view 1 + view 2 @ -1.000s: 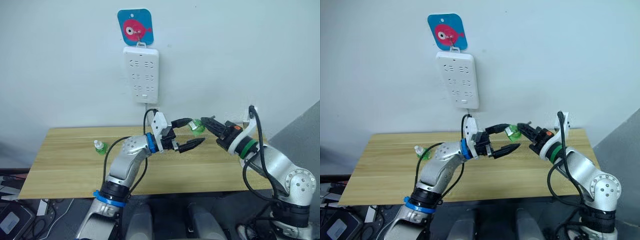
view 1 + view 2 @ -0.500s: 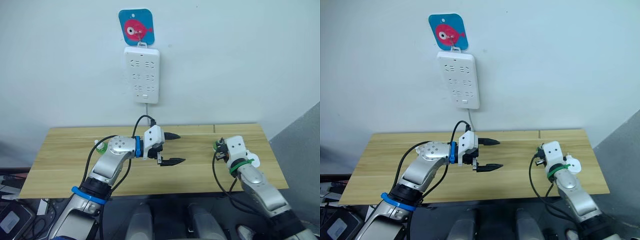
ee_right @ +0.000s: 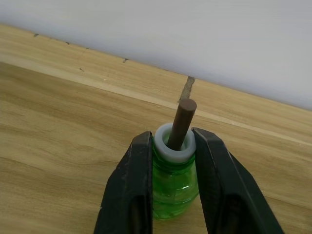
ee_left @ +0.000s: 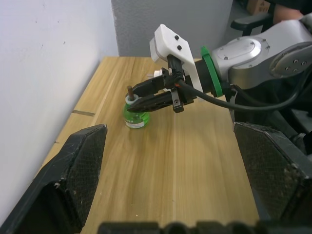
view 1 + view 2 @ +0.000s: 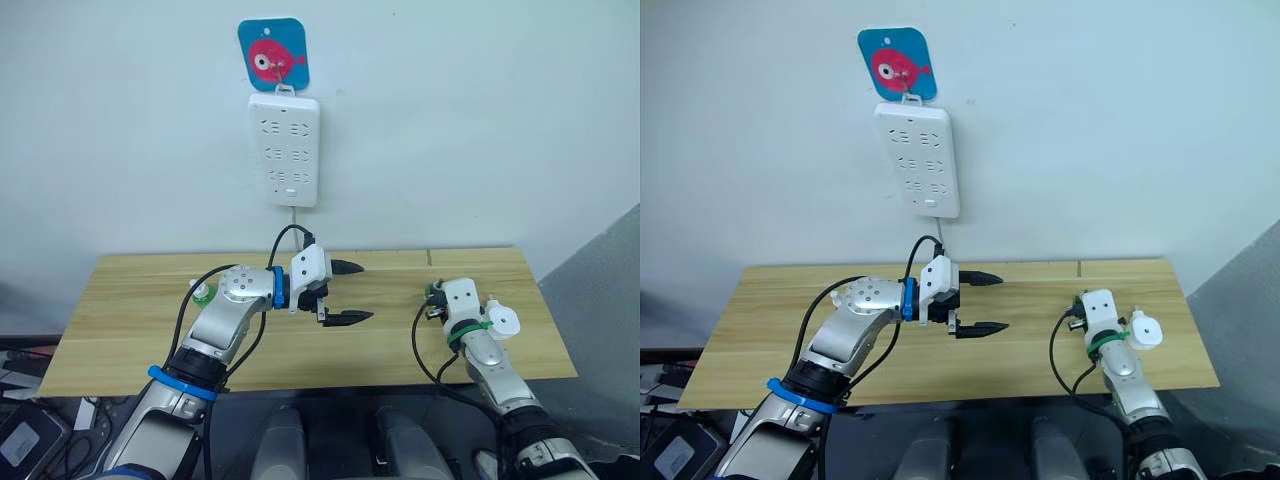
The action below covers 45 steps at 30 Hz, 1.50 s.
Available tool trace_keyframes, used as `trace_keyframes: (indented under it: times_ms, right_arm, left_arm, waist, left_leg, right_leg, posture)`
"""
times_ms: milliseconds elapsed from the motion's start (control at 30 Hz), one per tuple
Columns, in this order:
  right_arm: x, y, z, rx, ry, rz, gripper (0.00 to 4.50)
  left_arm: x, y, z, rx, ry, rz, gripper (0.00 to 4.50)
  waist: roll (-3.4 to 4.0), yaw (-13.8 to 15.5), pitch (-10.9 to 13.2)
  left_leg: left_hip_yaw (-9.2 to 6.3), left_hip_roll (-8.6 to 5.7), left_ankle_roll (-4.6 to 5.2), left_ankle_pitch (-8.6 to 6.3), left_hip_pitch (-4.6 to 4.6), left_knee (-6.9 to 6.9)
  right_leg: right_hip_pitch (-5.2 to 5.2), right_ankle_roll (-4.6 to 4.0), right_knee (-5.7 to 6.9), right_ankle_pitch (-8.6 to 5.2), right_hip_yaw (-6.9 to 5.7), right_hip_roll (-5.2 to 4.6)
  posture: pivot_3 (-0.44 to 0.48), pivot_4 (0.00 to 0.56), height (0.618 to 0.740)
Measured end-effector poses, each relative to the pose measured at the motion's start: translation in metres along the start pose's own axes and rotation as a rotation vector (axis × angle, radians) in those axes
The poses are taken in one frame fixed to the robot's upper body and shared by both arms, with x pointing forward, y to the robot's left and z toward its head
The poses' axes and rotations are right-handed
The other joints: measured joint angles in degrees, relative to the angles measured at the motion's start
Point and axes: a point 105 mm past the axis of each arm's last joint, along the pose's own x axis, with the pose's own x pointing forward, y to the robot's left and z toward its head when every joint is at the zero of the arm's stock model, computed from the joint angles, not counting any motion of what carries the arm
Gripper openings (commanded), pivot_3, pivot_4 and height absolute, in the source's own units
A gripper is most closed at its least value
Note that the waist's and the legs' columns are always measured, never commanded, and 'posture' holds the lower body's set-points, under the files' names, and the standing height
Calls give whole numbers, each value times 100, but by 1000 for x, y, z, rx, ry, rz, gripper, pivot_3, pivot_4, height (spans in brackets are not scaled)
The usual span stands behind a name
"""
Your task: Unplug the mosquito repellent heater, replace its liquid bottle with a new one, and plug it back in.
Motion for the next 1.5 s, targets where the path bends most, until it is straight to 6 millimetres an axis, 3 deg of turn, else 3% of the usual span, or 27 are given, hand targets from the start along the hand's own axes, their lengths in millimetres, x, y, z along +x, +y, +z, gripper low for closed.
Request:
trace_keyframes:
  times_ms: [233, 333, 433, 600, 800, 933, 1133, 1433, 1500]
  right_arm:
    - [-7, 1, 11, 4, -30, 62, 4426]
    - [-16, -10, 35, -59, -91, 78, 4473]
    - [-26, -15, 80, -134, -169, 150, 4473]
    - [-49, 25, 131, -130, -199, 518, 4473]
    - [-68, 57, 159, -145, -169, 852, 4473]
    - [-69, 68, 167, -164, -164, 950, 4473]
    - [-63, 82, 173, -150, -150, 1000, 4473]
    - [-62, 88, 179, -140, -115, 1020, 4473]
    - [-66, 92, 189, -150, -138, 1039, 4473]
  left_arm:
    - [-4, 4, -10, -94, -17, 109, 4500]
    - [-15, 4, -28, -146, -5, 214, 4500]
    - [-34, 0, -53, -196, 11, 429, 4500]
    - [-79, -10, -99, -329, 81, 893, 4500]
    - [-149, -19, -140, -428, 189, 1374, 4500]
    - [-171, -18, -151, -434, 179, 1503, 4500]
    - [-177, 5, -153, -434, 85, 1549, 4500]
    - [-150, 37, -165, -509, 9, 1466, 4500]
    - [-150, 45, -164, -504, 2, 1470, 4500]
  waist:
    - [1, 2, 0]
    - [3, 1, 1]
    - [5, -6, 2]
    - [2, 21, 4]
    - [-9, 115, 12]
    - [-19, 234, 24]
    - [-32, 390, 119]
    - [-47, 481, 223]
    - [-45, 469, 244]
  left_leg:
    - [-1, 1, 0, 0, 1, 0]
    - [-1, 2, 0, 0, 1, -2]
    - [0, 8, 0, 0, 6, -1]
    - [-11, 10, 0, 0, 10, 3]
    - [-6, 3, -1, 0, 10, 9]
    - [-1, 2, -1, -1, 9, 5]
    - [0, 2, -2, -1, 3, 4]
    - [-3, 5, -8, -5, -4, -7]
    - [-2, 6, -8, -5, -5, -7]
  right_leg:
    - [0, 0, 3, 0, 2, -1]
    - [-1, 0, 4, 0, 2, -1]
    - [0, 0, 6, 0, 5, -2]
    - [10, 0, 5, 0, -3, -3]
    - [10, -18, 2, -10, -1, -8]
    - [8, -19, -4, -11, 0, -8]
    - [2, -11, -5, -6, 0, -8]
    - [-6, 6, -12, 2, -9, -7]
    - [-8, 6, -12, 3, -8, -5]
  posture:
    - [199, 186, 740]
    - [199, 194, 740]
    - [198, 208, 740]
    - [224, 220, 740]
    - [272, 242, 740]
    - [301, 258, 740]
    - [306, 279, 740]
    - [264, 292, 740]
    - [260, 293, 740]
